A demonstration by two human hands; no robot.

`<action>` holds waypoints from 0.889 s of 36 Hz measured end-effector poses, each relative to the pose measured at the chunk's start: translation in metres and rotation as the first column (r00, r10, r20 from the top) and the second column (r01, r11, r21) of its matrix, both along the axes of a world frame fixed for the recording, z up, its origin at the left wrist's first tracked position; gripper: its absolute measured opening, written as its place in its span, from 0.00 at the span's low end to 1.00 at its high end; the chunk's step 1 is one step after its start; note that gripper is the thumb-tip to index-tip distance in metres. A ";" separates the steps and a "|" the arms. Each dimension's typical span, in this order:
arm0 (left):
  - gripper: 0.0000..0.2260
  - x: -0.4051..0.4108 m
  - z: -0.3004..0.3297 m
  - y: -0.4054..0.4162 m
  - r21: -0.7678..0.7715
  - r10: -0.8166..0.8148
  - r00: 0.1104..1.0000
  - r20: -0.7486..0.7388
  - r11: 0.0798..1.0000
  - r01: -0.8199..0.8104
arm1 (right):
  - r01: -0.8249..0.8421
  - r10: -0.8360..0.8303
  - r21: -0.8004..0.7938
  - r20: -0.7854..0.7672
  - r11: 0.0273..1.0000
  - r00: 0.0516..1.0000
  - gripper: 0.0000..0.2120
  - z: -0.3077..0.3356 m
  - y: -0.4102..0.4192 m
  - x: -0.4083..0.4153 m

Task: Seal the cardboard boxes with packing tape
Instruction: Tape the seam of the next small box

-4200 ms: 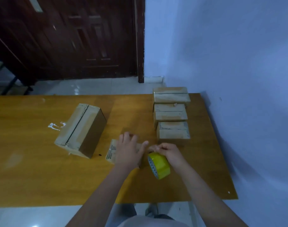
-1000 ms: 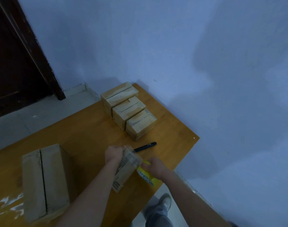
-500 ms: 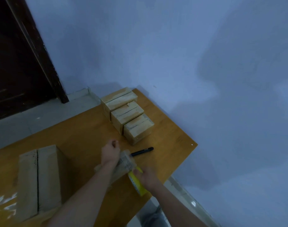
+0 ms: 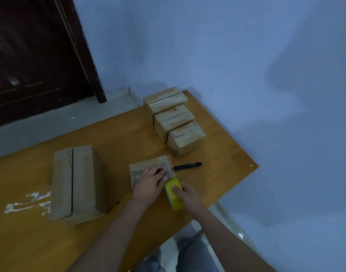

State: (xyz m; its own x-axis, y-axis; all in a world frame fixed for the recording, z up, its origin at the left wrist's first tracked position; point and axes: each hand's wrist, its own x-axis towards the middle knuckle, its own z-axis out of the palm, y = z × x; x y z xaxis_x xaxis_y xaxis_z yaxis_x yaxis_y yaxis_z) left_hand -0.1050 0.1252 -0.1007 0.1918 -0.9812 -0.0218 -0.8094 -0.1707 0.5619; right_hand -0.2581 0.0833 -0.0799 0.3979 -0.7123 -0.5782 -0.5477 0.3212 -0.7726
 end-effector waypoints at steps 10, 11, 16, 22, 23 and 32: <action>0.31 -0.007 -0.014 0.008 0.074 -0.016 0.980 0.200 0.997 0.001 | -0.070 0.067 -0.030 -0.090 0.997 0.994 0.21 -0.013 0.014 -0.001; 0.31 -0.008 -0.015 0.008 0.070 -0.015 0.977 0.211 0.998 0.000 | -0.059 0.059 -0.002 -0.078 0.998 0.995 0.23 -0.012 0.015 -0.003; 0.32 -0.008 -0.015 0.008 0.064 -0.021 0.965 0.261 0.998 0.004 | 0.044 -0.048 -0.029 -0.125 0.999 0.991 0.26 -0.014 -0.005 -0.004; 0.32 -0.010 -0.009 0.009 0.068 -0.021 0.981 0.194 0.998 0.008 | -0.328 -0.009 -0.525 -0.539 0.786 0.842 0.19 -0.037 -0.068 0.001; 0.32 -0.010 -0.009 0.009 0.072 -0.021 0.982 0.190 0.997 0.007 | -0.420 0.039 -0.506 -0.603 0.753 0.796 0.22 -0.040 -0.077 0.003; 0.31 -0.007 -0.013 0.008 0.020 -0.002 0.983 0.185 1.000 -0.002 | -0.523 0.126 -0.414 -0.682 0.745 0.720 0.10 -0.070 -0.095 -0.014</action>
